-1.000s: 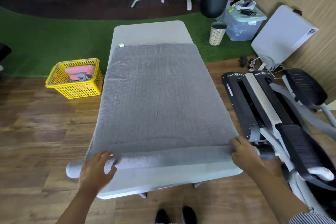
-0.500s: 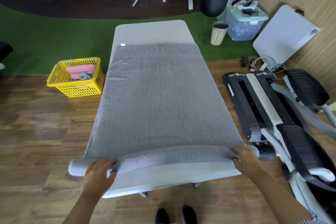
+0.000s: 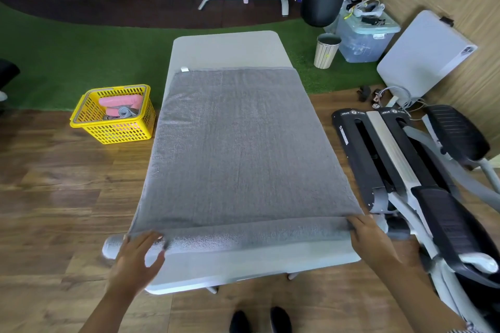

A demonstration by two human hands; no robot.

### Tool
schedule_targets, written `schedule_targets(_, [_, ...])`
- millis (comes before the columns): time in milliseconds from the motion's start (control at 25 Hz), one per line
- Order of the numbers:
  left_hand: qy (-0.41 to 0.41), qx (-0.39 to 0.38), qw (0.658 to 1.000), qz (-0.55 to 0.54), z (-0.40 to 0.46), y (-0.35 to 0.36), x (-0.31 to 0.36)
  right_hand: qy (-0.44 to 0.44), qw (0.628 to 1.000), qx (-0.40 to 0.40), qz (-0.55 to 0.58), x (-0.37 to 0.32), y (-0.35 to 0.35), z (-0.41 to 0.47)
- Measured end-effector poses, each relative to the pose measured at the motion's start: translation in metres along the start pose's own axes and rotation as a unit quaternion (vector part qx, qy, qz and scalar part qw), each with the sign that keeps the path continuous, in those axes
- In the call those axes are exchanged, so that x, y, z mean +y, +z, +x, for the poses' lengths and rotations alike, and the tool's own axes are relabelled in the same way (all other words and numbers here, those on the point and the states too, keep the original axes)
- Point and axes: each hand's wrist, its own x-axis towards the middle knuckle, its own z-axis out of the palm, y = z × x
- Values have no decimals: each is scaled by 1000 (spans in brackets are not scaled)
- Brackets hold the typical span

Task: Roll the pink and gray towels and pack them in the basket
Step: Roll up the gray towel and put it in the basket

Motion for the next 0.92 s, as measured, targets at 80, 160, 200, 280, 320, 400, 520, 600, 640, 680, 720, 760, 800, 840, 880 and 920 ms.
schedule_targets(80, [-24,-15,1000,3,1,1,5,-13,1000,-19,5,1,7,-4])
schedule_targets(160, [-63,-25,998,2,2,1,12,-19,999,-35,3,3,10,-1])
schedule_targets(200, [-67,-26,997,13,2,-2,16,-13,999,-47,5,5,8,0])
schedule_targets(280, [-48,-45,997,29,1,-5,17,-4,997,-72,-4,7,2,3])
schedule_targets(320, [-44,-56,997,29,0,-6,15,-1,996,-88,-12,6,-2,3])
schedule_targets(400, [-61,-71,995,34,1,-10,9,-7,992,-118,-48,7,-8,2])
schedule_targets(520, [-69,-39,996,31,8,-16,9,-27,992,-79,-89,1,-14,7])
schedule_targets(600, [-34,10,998,43,8,-12,14,-62,997,-40,-38,2,-9,11])
schedule_targets(640, [-24,20,998,45,7,-8,16,-66,997,-26,-5,2,-5,13])
schedule_targets(680, [-20,25,999,40,6,-2,18,-56,998,-25,21,2,-1,13])
schedule_targets(720, [-32,22,999,28,4,4,19,-41,998,-27,38,1,1,10])
schedule_targets(760, [-47,16,999,20,1,9,19,-30,998,-21,47,0,4,7])
schedule_targets(800, [-62,4,998,17,0,10,21,-26,998,-14,55,0,6,4])
schedule_targets(840, [-65,-6,998,16,-1,10,23,-25,997,-18,64,-1,6,1])
schedule_targets(880, [-65,-18,998,18,1,6,26,-26,997,-33,68,-2,4,0])
schedule_targets(920, [-64,-18,998,24,3,2,28,-29,996,-53,68,-3,1,0])
